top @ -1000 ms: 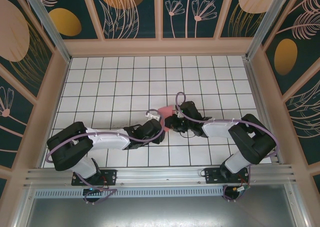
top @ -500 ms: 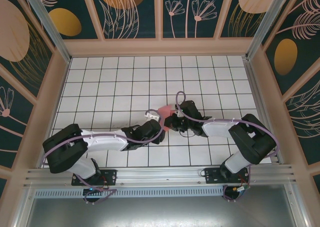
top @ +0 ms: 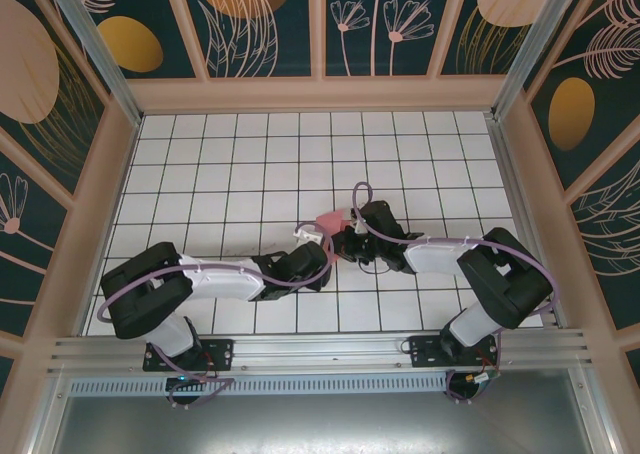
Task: Fold a paper plane with a square sheet of paper (pick it up from the middle)
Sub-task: Fourth fold the wing at the center of the table.
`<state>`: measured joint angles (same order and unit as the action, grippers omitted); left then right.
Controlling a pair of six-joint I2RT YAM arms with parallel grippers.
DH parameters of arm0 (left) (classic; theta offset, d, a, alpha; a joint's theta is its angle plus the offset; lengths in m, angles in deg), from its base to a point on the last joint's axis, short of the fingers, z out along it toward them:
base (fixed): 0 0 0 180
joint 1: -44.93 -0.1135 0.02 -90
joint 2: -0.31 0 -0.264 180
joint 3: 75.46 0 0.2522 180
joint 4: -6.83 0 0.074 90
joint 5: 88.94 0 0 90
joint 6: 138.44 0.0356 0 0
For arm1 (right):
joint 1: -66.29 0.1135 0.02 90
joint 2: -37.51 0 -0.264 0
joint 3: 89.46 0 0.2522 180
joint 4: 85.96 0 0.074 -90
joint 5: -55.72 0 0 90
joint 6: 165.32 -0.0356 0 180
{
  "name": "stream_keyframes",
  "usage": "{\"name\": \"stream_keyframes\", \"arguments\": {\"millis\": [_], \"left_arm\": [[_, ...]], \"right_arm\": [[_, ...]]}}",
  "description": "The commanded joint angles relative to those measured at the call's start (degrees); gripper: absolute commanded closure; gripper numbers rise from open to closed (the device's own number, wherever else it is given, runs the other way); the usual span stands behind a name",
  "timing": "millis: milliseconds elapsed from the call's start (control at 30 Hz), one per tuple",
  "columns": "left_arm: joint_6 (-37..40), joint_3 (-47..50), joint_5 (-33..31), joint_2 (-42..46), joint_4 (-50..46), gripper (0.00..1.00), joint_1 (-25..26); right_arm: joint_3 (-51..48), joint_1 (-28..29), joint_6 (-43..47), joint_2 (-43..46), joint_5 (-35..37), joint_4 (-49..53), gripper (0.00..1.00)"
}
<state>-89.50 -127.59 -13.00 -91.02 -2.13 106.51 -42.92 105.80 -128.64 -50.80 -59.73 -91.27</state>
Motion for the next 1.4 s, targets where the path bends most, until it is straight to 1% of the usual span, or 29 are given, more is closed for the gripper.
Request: {"name": "stream_keyframes", "arguments": {"millis": [0, 300, 600, 733, 900, 1000, 1100, 1233, 1300, 1367], "left_arm": [[-1.4, -1.4, -2.7, -1.1, -0.9, 0.53, 0.4], [-1.3, -1.0, -3.8, -0.8, -1.0, 0.67, 0.4], [-1.3, -0.9, -4.5, -0.9, -1.4, 0.72, 0.4], [-1.2, -0.9, -4.6, -1.2, -1.5, 0.77, 0.4], [-1.2, -0.8, -4.3, -1.7, -1.1, 0.85, 0.4], [-1.2, -0.7, -4.0, -2.0, -0.7, 0.9, 0.4], [-1.4, -0.2, -3.6, -1.7, 0.0, 0.93, 0.4], [-1.1, 2.0, -0.9, -0.1, 3.9, 0.96, 0.2], [-0.4, 3.0, 1.1, 0.9, 5.9, 0.96, 0.1], [0.7, 3.9, 4.2, 1.6, 8.1, 0.96, -0.3]], "right_arm": [[1.6, -0.3, -1.0, 1.1, -0.5, -0.9, 0.9], [2.0, -0.2, -1.0, 1.0, -0.3, -0.4, 0.89], [2.3, -0.2, -0.8, 1.1, -0.2, 0.4, 0.89], [2.3, -0.2, -0.6, 1.2, 0.2, 1.1, 0.89], [2.5, -0.2, 0.0, 1.6, 0.7, 2.4, 0.85], [2.4, -0.3, 0.6, 2.5, 1.2, 3.7, 0.8], [2.2, -0.4, 1.7, 5.1, 2.5, 5.8, 0.68], [0.4, -1.8, 3.7, 11.5, 4.6, 8.9, 0.54], [-1.1, -3.6, 4.5, 15.6, 4.7, 9.5, 0.5], [-2.4, -5.1, 5.6, 19.3, 5.3, 10.1, 0.5]]}}
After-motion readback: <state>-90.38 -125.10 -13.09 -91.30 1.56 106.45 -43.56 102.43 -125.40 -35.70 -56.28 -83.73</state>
